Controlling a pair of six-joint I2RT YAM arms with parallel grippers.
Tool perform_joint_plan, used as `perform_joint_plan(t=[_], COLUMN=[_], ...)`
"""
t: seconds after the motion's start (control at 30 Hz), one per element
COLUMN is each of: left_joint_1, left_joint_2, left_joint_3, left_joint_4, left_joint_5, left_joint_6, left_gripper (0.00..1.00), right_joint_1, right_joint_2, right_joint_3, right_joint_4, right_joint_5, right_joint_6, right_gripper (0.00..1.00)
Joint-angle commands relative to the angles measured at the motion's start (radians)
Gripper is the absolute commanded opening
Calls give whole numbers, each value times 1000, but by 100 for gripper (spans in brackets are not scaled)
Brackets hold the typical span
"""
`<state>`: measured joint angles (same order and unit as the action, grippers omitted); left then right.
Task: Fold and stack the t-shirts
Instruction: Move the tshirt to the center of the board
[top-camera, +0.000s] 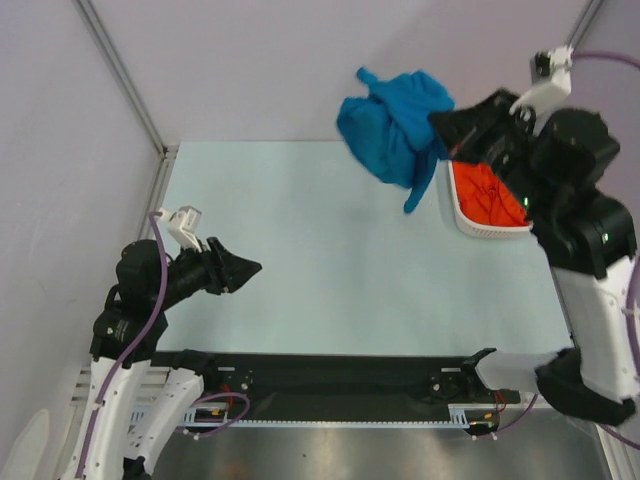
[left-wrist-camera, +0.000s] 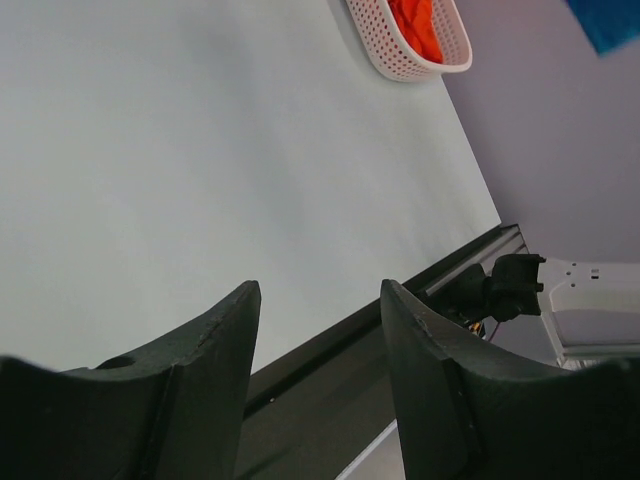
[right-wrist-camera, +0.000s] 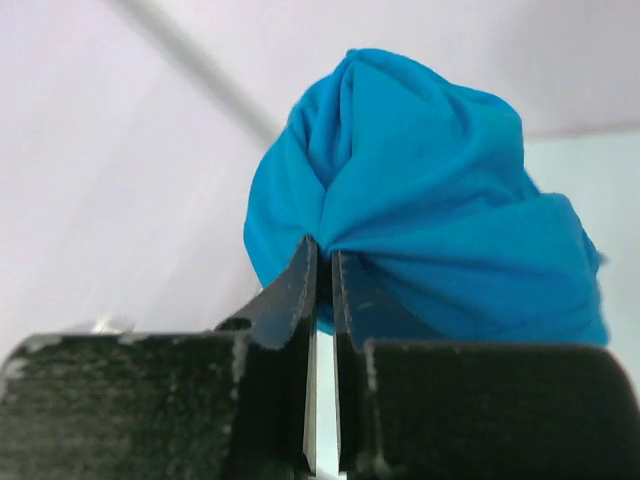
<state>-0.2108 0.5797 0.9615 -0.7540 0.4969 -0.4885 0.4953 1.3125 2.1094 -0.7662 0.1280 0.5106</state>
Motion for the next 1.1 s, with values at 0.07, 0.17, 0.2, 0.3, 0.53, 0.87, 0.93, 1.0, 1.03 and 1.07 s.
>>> perform_joint_plan(t=[0.07, 0.17, 0.2, 0.3, 0.53, 0.87, 0.93, 1.0, 1.03, 1.07], left_joint_1=[-16, -18, -18, -18, -22, -205, -219, -219, -219, -219], left_joint_2=[-49, -66, -66, -60, -37, 198, 215, 212, 213, 218], left_joint_3=[26, 36, 52, 83, 77, 17, 14, 3, 5, 6], left_joint_4=[-13, -39, -60, -97, -128, -214, -196, -134, -119, -93], left_joint_5=[-12, -20, -20, -14, -30, -109, -110, -103, -101, -100], left_joint_6=[4, 7, 16, 28, 42, 40, 38, 12, 4, -5], left_gripper=[58, 59, 59, 61, 64, 59, 59, 60, 61, 61], right_joint_1=[350, 483, 503, 546, 479, 341, 371, 390, 391, 399], right_joint_2=[-93, -70, -64, -18, 13, 25, 57, 115, 138, 157], right_joint_3=[-363, -501, -534, -632, -621, -943, -989, -1000, -997, -994], right_joint_4=[74, 41, 42, 47, -126, -26, 27, 86, 93, 102], right_joint_5=[32, 53, 47, 0, -13, -258, -301, -332, -340, -349], right_joint_6=[118, 164, 172, 200, 218, 229, 221, 203, 197, 189], right_gripper=[0, 1, 4, 36, 91, 57, 58, 60, 64, 64])
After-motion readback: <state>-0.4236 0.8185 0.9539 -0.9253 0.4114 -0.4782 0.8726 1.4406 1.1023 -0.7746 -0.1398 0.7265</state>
